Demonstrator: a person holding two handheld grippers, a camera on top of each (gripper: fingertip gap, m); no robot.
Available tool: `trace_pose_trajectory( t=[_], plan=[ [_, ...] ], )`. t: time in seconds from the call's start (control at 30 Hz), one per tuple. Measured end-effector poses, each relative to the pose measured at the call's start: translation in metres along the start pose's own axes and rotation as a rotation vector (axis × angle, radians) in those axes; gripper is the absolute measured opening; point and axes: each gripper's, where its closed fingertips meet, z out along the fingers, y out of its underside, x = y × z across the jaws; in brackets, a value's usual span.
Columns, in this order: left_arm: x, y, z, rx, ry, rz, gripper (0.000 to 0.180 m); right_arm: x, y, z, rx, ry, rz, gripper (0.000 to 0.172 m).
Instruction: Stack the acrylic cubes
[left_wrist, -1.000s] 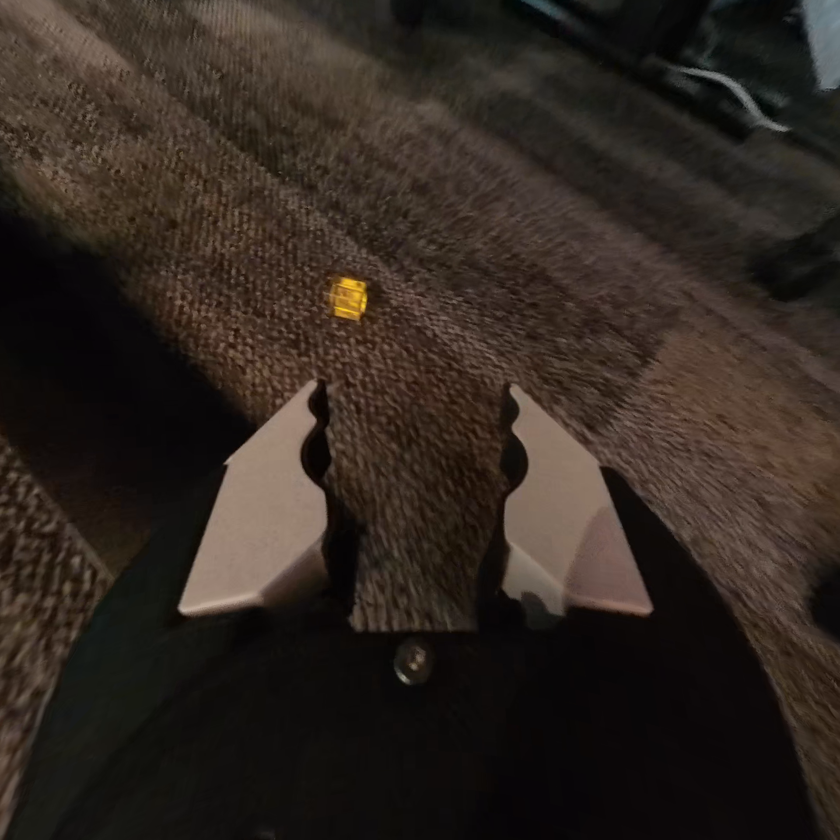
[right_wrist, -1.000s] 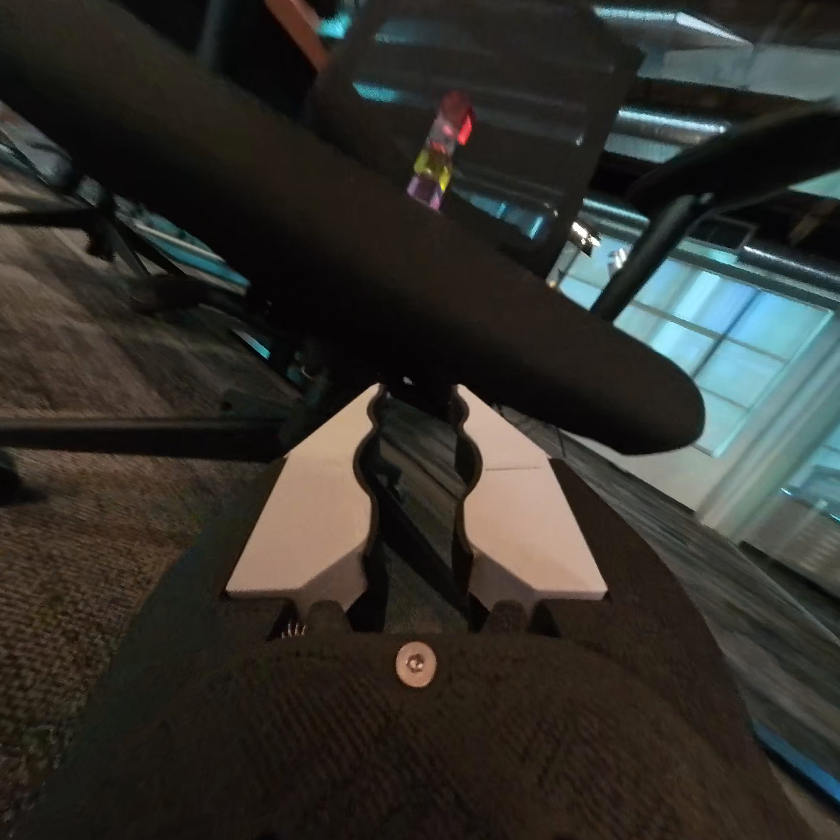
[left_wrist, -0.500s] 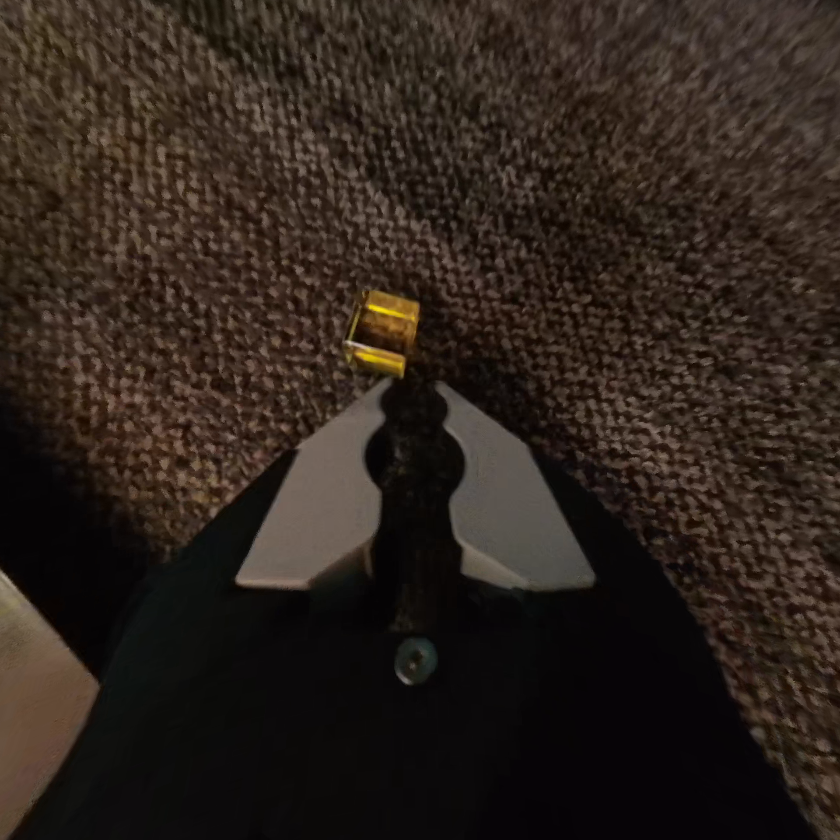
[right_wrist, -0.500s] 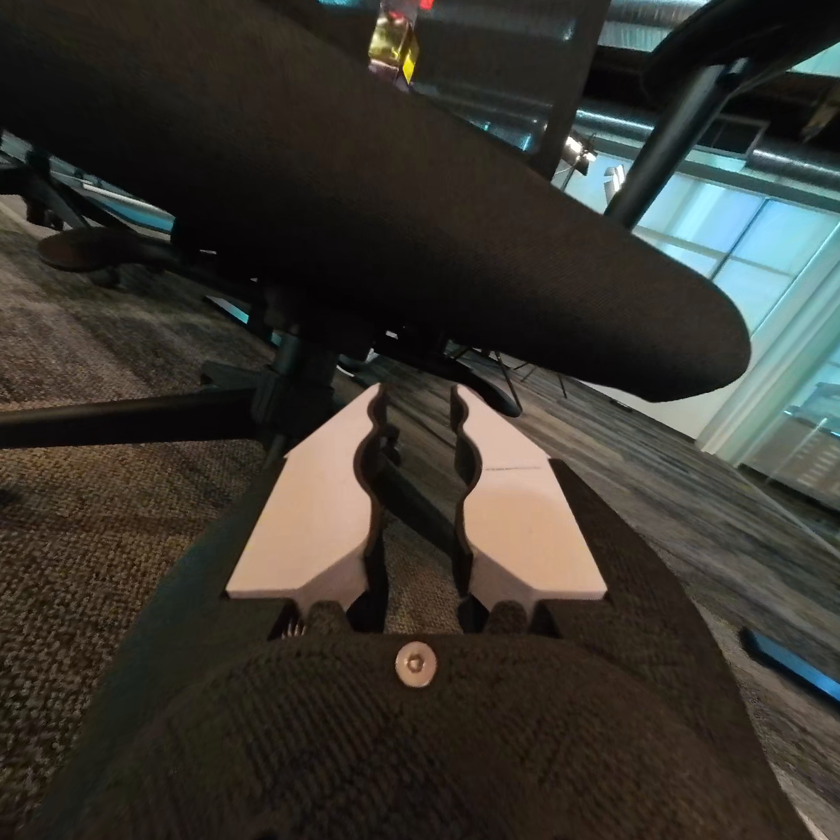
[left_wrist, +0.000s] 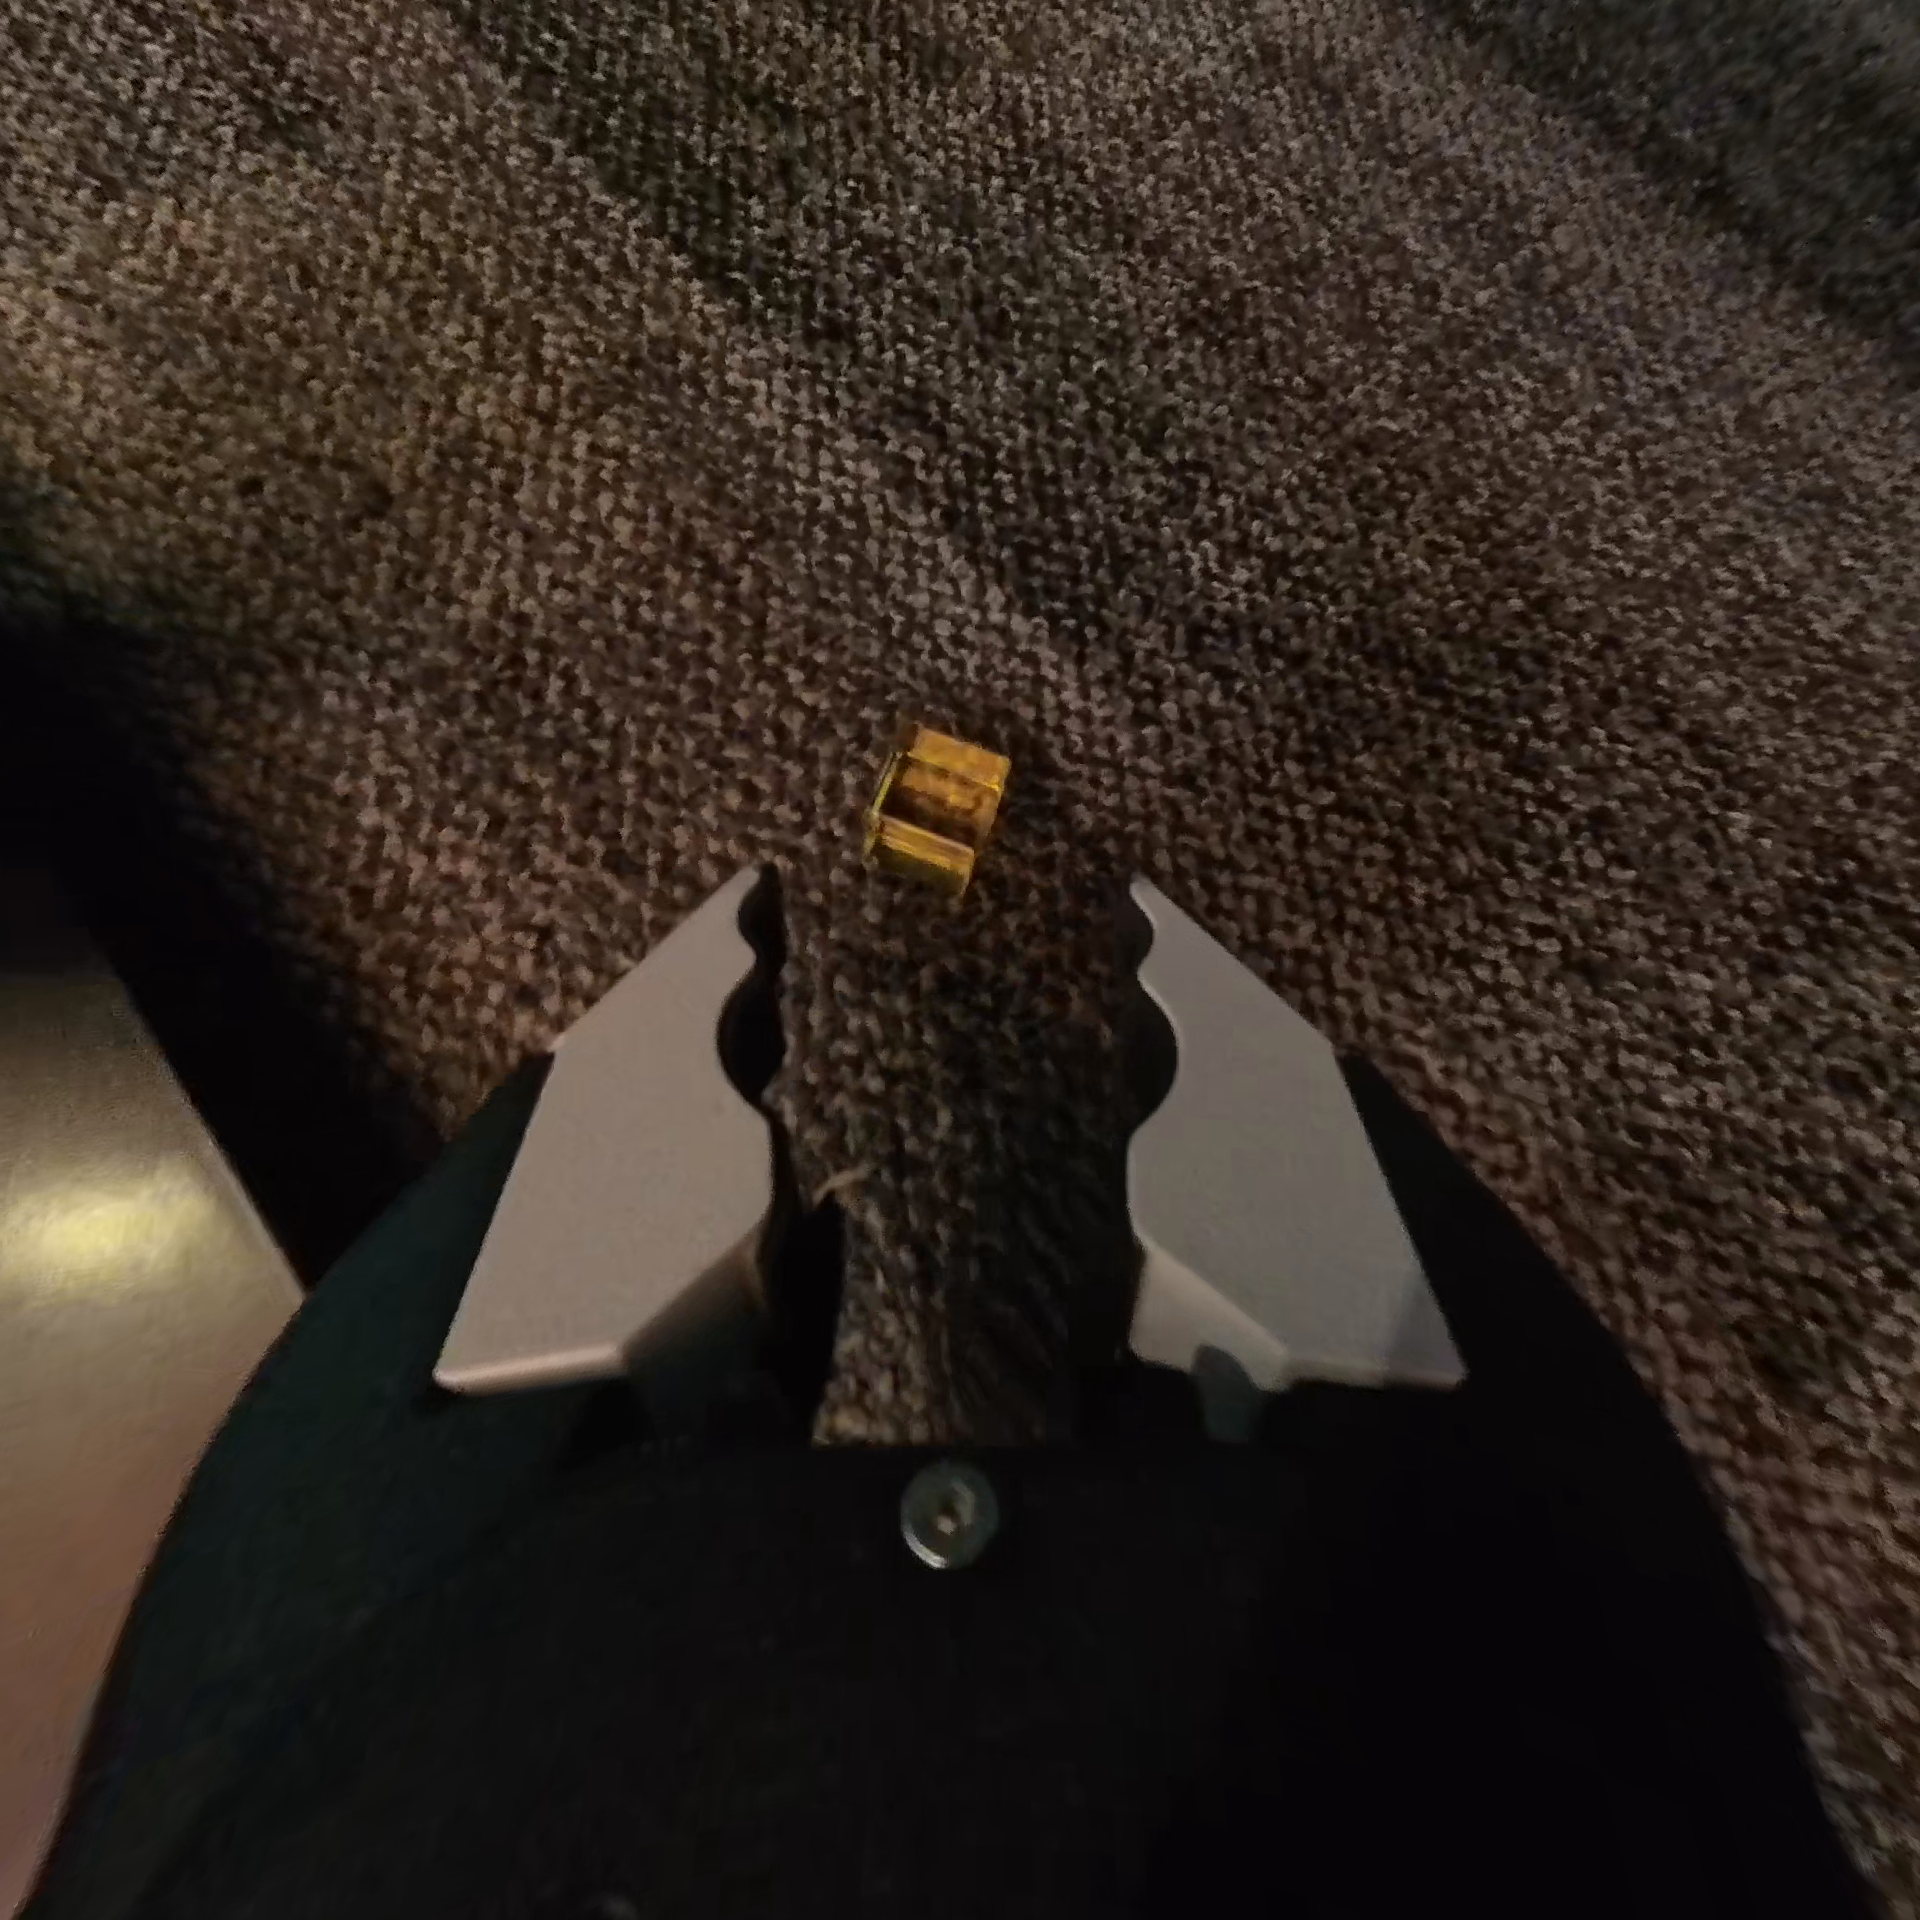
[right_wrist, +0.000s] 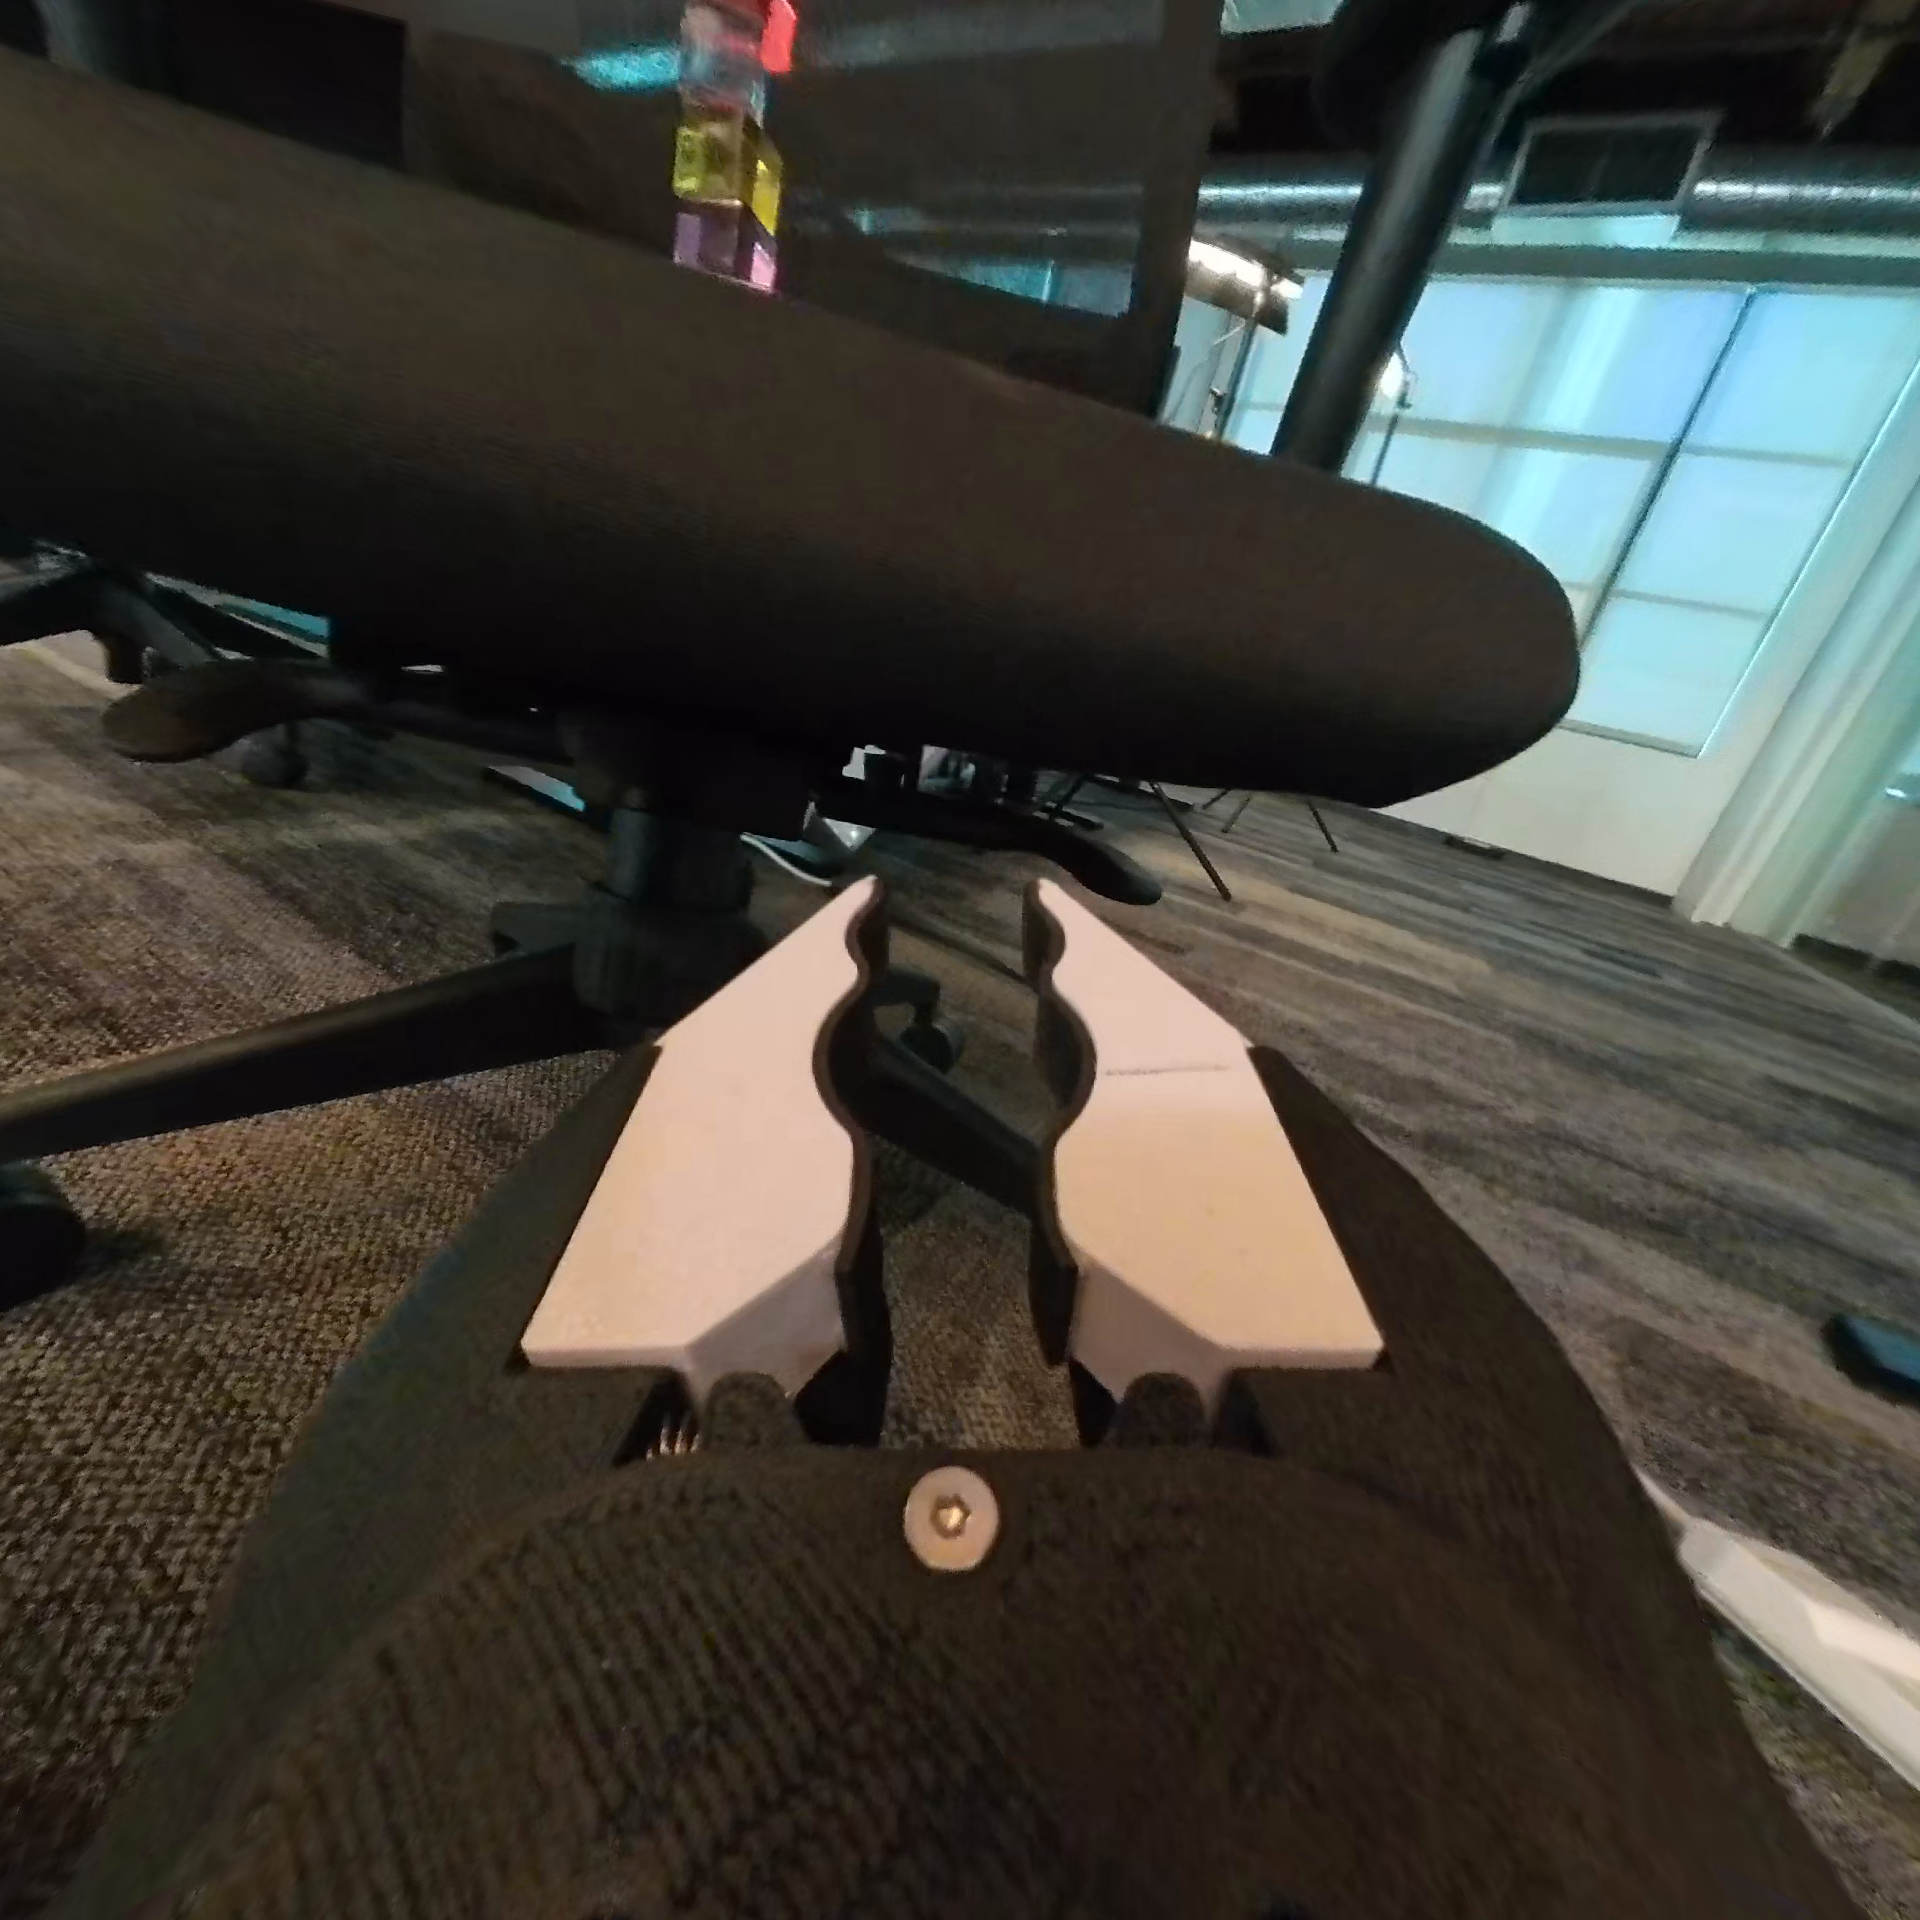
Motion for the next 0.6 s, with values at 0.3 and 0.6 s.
trace_pose_trajectory(
  t=[0.3, 0.6],
  plan=[
    [0.007, 0.007, 0.040, -0.055, 0.055, 0.095, 0.035, -0.024, 0.018, 0.018, -0.084, -0.054, -0.108, 0.022],
    [0.080, -0.055, -0.139, 0.483, 0.179, 0.263, 0.027, -0.028, -0.006, 0.006, 0.005, -0.075, -0.105, 0.021]
  ],
)
